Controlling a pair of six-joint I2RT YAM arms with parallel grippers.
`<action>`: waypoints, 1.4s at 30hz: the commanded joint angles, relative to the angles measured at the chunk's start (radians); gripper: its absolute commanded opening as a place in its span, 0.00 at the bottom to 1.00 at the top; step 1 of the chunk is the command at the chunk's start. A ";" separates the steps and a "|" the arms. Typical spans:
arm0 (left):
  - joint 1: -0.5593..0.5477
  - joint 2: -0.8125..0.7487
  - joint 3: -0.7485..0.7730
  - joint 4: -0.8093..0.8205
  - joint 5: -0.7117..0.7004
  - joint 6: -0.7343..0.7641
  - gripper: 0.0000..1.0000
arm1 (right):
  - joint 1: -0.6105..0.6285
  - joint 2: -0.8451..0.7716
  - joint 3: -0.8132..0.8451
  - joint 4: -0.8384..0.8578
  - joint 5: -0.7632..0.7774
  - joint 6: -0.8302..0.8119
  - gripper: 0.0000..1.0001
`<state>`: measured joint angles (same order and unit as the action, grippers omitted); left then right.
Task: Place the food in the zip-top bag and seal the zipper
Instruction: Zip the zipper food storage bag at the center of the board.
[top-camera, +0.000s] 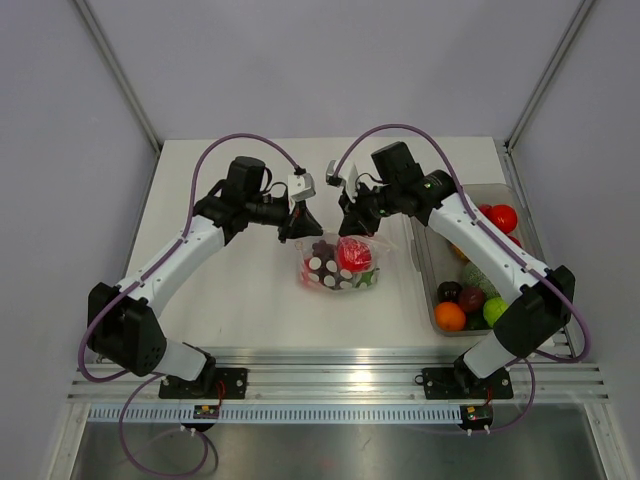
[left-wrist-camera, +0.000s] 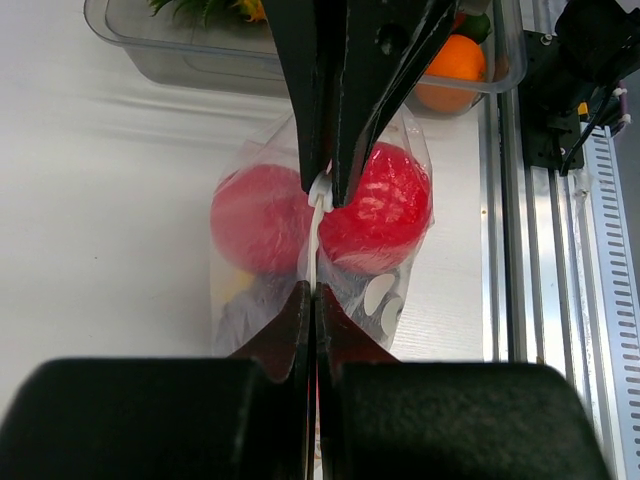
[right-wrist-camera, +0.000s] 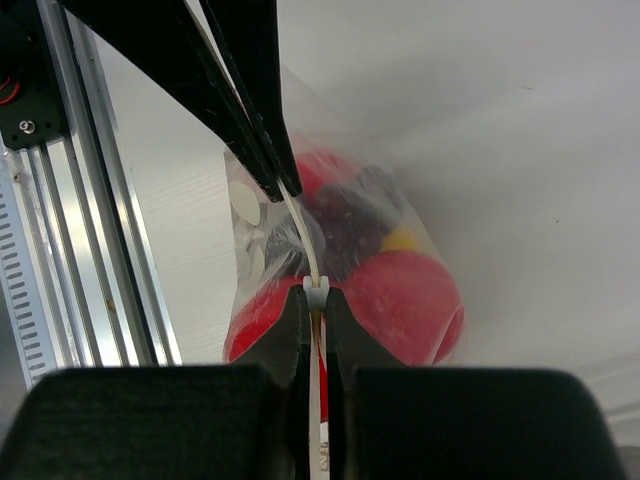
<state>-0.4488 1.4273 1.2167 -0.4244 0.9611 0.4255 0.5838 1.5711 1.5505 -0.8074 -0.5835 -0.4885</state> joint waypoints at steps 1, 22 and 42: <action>-0.002 -0.044 0.000 0.024 -0.012 0.018 0.00 | -0.006 -0.039 -0.021 0.063 0.027 0.022 0.00; 0.162 -0.105 -0.068 0.024 -0.022 0.026 0.00 | -0.009 -0.290 -0.257 0.099 0.134 0.140 0.00; 0.190 -0.110 -0.080 0.101 0.008 -0.024 0.00 | -0.009 -0.505 -0.484 0.074 0.272 0.261 0.00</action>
<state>-0.2802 1.3544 1.1339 -0.4210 0.9825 0.4126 0.5823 1.1049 1.0821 -0.6865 -0.3569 -0.2607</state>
